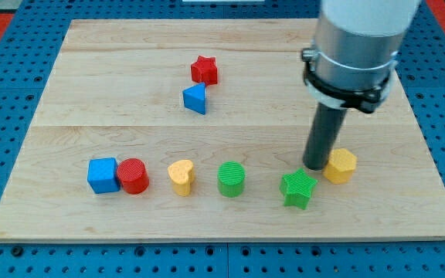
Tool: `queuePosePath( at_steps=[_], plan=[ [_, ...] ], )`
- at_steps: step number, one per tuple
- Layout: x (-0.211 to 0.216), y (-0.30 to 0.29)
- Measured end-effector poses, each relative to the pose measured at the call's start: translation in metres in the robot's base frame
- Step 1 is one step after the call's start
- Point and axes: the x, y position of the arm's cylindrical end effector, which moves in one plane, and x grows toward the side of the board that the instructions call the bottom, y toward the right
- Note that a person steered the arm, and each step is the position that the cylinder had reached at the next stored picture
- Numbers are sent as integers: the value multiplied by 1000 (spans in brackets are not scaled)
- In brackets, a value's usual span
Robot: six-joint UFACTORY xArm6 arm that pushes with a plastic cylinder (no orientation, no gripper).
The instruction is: Slide the green star slightly up
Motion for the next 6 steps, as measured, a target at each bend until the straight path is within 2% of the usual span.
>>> queuePosePath(
  at_steps=[2, 4, 6],
  plan=[
    [16, 44],
    [83, 12],
    [78, -52]
  ],
)
